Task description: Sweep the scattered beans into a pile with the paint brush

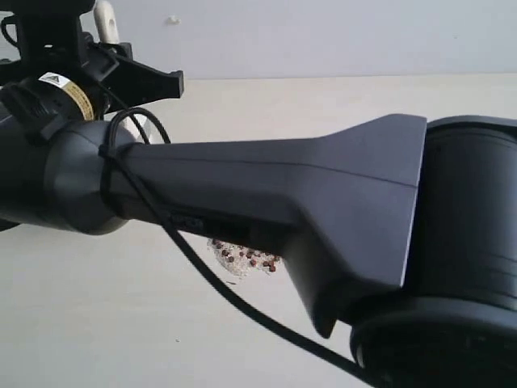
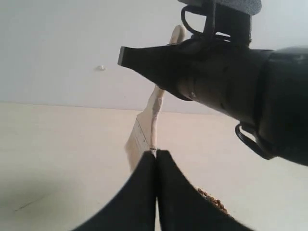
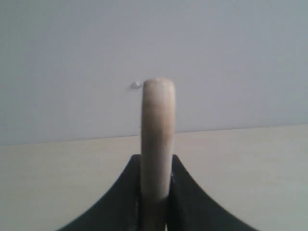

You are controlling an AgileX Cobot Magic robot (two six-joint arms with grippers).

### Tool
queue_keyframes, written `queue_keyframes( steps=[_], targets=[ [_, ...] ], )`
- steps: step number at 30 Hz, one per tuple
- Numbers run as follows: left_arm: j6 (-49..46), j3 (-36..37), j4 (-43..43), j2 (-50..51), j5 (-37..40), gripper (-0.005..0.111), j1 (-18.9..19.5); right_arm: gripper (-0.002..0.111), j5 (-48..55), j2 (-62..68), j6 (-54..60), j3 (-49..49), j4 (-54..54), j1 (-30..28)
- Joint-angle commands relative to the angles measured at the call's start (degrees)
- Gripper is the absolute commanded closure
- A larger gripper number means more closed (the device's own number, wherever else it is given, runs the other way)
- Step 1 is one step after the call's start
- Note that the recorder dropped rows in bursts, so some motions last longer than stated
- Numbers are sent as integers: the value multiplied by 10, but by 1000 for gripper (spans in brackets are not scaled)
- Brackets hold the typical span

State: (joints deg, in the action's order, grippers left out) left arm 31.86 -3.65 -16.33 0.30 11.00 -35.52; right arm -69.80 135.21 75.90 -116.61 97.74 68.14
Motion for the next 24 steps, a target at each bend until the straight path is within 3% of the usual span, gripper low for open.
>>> queue_keyframes(
  steps=[1, 6, 12, 19, 24],
  targets=[
    [-1, 3, 1, -3, -2, 107, 2, 108, -2, -1, 91, -4, -48, -5],
    [-1, 3, 1, -3, -2, 107, 2, 108, -2, -1, 128, -4, -47, -8],
    [-1, 3, 1, -3, -2, 107, 2, 108, -2, -1, 48, -4, 19, -29],
    [-1, 3, 1, -3, -2, 107, 2, 108, -2, -1, -41, -3, 22, -46],
    [-1, 3, 1, -3, -2, 107, 2, 108, -2, -1, -8, -3, 21, -45]
  ],
)
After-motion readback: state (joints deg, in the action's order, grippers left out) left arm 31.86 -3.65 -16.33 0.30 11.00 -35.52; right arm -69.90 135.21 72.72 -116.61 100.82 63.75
